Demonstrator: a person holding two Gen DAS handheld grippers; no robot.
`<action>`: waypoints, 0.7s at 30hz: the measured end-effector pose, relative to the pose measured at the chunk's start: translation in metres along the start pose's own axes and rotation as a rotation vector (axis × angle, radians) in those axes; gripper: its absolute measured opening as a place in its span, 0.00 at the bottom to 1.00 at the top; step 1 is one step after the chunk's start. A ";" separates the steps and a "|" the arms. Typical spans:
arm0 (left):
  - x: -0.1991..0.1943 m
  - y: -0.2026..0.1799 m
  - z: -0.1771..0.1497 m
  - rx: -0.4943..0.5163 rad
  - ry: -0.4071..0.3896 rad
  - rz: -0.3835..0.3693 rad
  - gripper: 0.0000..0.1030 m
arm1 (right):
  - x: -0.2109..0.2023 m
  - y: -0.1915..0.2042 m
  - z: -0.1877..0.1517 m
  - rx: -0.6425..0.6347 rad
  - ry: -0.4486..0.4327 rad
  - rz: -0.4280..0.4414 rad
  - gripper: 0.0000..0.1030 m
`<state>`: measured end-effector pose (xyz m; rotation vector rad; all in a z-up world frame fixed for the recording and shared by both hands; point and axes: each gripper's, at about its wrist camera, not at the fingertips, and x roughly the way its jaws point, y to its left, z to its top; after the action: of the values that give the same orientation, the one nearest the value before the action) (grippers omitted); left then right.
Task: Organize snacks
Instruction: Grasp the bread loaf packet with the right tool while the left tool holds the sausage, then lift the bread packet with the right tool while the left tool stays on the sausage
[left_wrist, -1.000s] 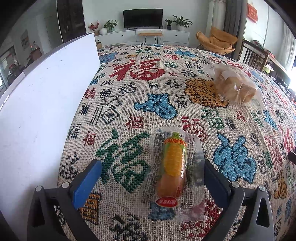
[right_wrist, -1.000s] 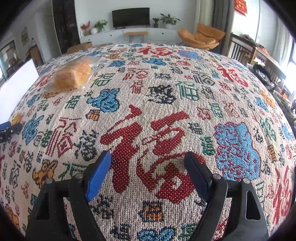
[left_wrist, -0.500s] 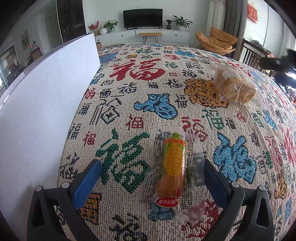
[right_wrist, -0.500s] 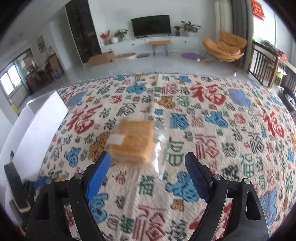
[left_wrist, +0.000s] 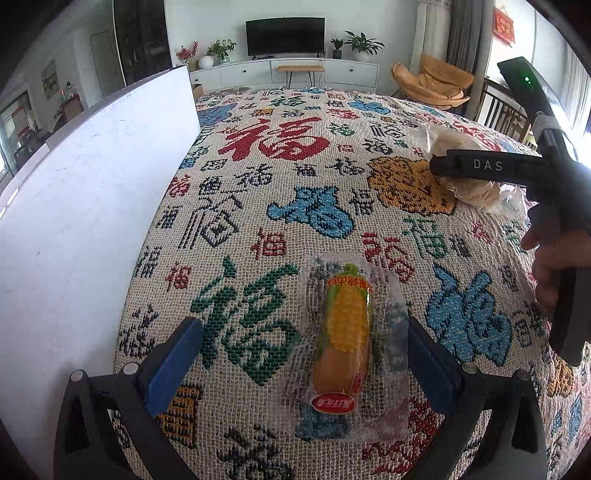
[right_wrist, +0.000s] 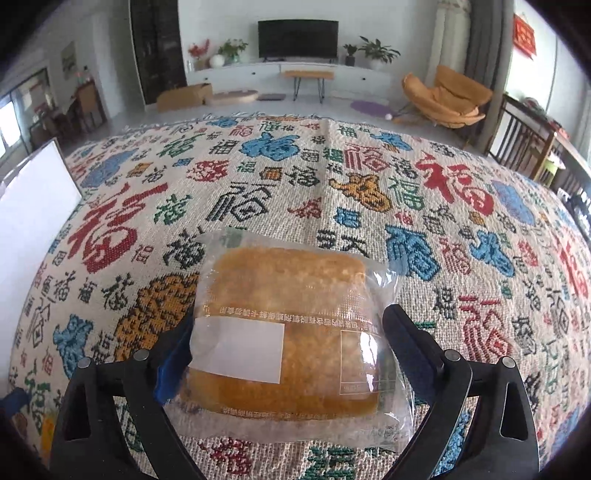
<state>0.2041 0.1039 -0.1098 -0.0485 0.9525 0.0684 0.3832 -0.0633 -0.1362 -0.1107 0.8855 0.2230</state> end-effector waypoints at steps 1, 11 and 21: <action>0.000 0.000 0.000 0.000 0.000 0.000 1.00 | 0.002 -0.002 0.001 0.004 0.008 0.016 0.94; 0.000 0.000 0.000 0.000 0.000 0.000 1.00 | -0.041 -0.019 -0.016 -0.067 -0.009 0.019 0.77; -0.001 -0.001 0.000 0.003 0.000 0.005 1.00 | -0.146 -0.089 -0.121 -0.132 -0.049 -0.081 0.80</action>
<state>0.2039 0.1033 -0.1093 -0.0438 0.9526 0.0717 0.2240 -0.1941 -0.0985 -0.2623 0.8152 0.2071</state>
